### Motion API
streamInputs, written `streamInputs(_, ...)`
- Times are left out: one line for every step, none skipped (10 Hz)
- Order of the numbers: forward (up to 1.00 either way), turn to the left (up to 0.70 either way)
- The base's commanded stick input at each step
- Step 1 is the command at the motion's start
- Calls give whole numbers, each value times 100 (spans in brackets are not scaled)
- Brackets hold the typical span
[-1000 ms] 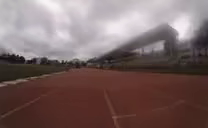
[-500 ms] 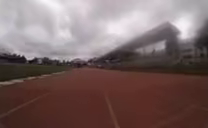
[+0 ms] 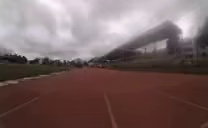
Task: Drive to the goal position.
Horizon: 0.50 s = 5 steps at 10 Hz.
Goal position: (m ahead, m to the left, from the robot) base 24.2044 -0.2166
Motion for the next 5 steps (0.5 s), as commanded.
streamInputs(70, 0)
streamInputs(70, 0)
streamInputs(70, 0)
streamInputs(70, 0)
streamInputs(70, 0)
